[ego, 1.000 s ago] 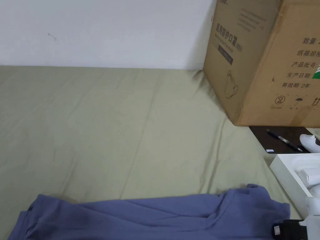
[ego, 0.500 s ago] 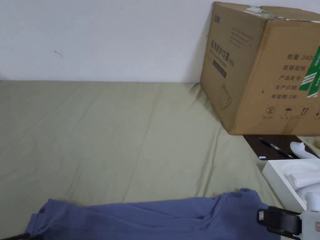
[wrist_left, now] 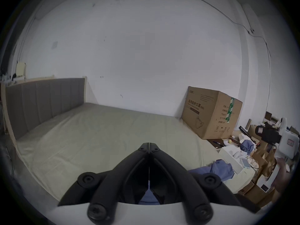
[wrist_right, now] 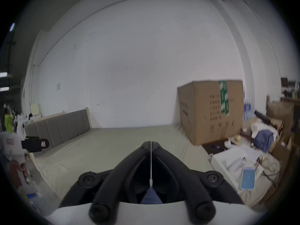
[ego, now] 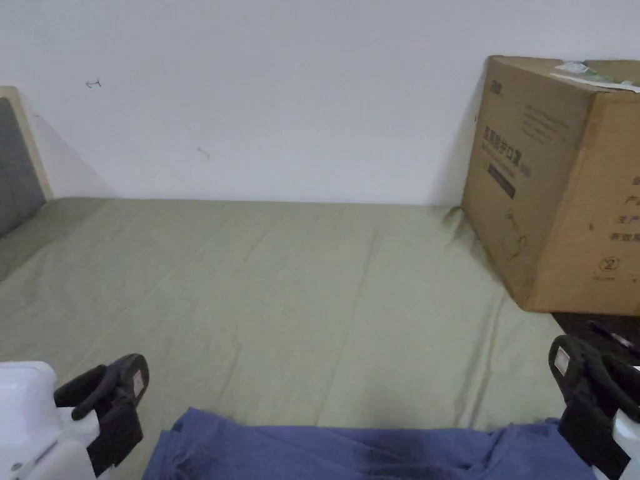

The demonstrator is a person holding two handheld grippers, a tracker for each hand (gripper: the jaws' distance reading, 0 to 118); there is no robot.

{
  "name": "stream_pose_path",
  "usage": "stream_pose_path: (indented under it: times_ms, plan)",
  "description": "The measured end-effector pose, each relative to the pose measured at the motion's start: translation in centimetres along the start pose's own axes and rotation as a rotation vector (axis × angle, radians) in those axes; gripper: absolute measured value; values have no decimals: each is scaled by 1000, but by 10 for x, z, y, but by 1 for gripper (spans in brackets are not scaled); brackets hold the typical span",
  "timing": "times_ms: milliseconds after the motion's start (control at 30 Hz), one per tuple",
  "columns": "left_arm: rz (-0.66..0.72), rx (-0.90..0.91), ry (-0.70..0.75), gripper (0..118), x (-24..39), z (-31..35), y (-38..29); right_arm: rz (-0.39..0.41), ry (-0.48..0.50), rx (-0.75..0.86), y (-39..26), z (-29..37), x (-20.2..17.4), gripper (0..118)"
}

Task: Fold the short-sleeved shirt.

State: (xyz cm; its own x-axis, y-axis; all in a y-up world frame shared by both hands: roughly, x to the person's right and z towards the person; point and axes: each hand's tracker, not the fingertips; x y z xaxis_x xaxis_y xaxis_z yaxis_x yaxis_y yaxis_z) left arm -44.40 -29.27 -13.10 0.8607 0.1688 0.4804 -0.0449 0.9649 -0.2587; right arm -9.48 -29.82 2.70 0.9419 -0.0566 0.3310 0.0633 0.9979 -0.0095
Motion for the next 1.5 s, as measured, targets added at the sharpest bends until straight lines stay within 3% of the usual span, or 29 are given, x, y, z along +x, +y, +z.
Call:
stream_pose_path:
  times_ms: [133,200,267,367,500,567,600,633,667,700,800,900,967,1100,1267,1300,1333,1367,1433,1500]
  plan:
    - [30,-13,12,0,-16,8,1,23,55,-21,2,2,-10,0]
    - [55,-128,6,0,-40,-10,12,31,76,-45,5,-1,-11,0]
    - [181,-367,-109,0,-79,-47,22,32,88,-70,7,-6,-8,0]
    - [483,-698,-285,0,-142,-114,-1,27,116,-121,6,-13,-10,0]
    - [612,-862,-250,3,-200,-176,-63,54,131,-205,-2,-23,-15,0]
    - [692,-856,-266,6,-216,-189,-84,54,133,-244,-7,-30,-15,0]
    - [768,-851,-297,18,-229,-196,-94,54,133,-267,-9,-34,-17,0]
    - [834,-842,-341,51,-238,-201,-103,53,133,-283,-11,-37,-19,0]
    - [867,-848,-391,101,-243,-208,-112,49,131,-301,-13,-40,-20,0]
    - [880,-870,-432,118,-243,-206,-118,36,129,-310,-13,-42,-20,0]
    - [968,-883,-518,118,-240,-233,-145,-5,136,-329,-14,-48,-25,0]
    - [922,-986,-528,118,-227,-246,-164,0,143,-357,-16,-57,-32,0]
    - [905,-927,-602,118,-230,-250,-162,8,155,-370,-18,-60,-37,0]
    - [1008,-923,-678,118,-218,-265,-177,24,185,-402,-25,-66,-48,0]
    - [862,-932,-640,115,-198,-266,-170,40,209,-433,-34,-68,-57,0]
    - [832,-931,-619,102,-196,-264,-167,43,211,-440,-35,-68,-58,0]
    - [800,-928,-588,64,-195,-262,-164,40,216,-445,-37,-67,-56,0]
    - [740,-924,-524,4,-190,-258,-158,32,223,-452,-38,-67,-55,0]
    - [500,-975,-295,4,-178,-258,-155,19,224,-456,-39,-67,-55,0]
    - [591,-995,-346,4,-178,-255,-147,3,227,-459,-38,-66,-54,0]
